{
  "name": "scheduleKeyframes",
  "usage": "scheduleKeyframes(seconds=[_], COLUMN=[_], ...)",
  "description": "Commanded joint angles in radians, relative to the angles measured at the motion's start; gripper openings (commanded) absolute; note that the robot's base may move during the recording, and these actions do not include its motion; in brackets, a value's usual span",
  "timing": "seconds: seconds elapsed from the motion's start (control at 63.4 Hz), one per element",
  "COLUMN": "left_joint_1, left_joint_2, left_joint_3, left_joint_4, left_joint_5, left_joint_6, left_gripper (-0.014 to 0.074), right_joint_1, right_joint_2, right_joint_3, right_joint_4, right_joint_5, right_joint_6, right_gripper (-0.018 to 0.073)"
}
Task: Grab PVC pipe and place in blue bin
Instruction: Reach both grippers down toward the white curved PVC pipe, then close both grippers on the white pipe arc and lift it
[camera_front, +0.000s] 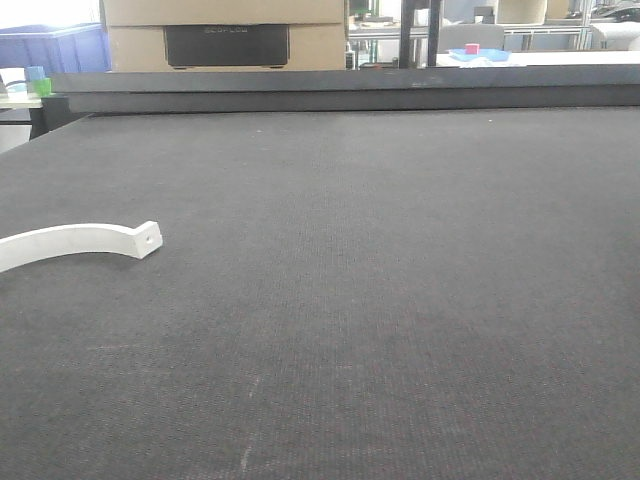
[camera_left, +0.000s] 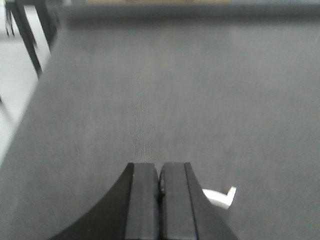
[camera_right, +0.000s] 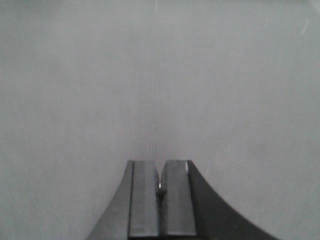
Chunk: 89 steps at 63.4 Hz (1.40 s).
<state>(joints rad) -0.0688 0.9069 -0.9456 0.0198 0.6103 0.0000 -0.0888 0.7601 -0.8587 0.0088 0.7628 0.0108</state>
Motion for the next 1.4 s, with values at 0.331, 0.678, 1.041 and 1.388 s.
scheduleKeyframes(seconds=[0.331,0.678,1.041,1.388], left_joint_1=[-0.005,-0.005,-0.005,-0.005], left_joint_2=[0.330,0.347,0.347,0.347], left_joint_3=[-0.007,-0.007,-0.007,-0.007], left_joint_4=[-0.044,-0.044,-0.044,-0.044], left_joint_5=[0.054,0.126,0.128,0.146], left_joint_6=[0.000,0.000,0.000,0.000], left_gripper=[-0.0111,-0.0111,-0.0111,-0.0111], right_joint_1=[-0.007,0.092,0.135,0.135], right_joint_2=[0.404,0.624,0.698,0.837], right_joint_3=[-0.006,-0.061,-0.113,-0.129], right_joint_4=[0.128,-0.018,0.050,0.057], right_joint_5=[0.059,0.233,0.152,0.154], right_joint_6=[-0.003,0.225,0.228,0.228], right_gripper=[-0.0167,-0.0148,-0.0030,0.0169])
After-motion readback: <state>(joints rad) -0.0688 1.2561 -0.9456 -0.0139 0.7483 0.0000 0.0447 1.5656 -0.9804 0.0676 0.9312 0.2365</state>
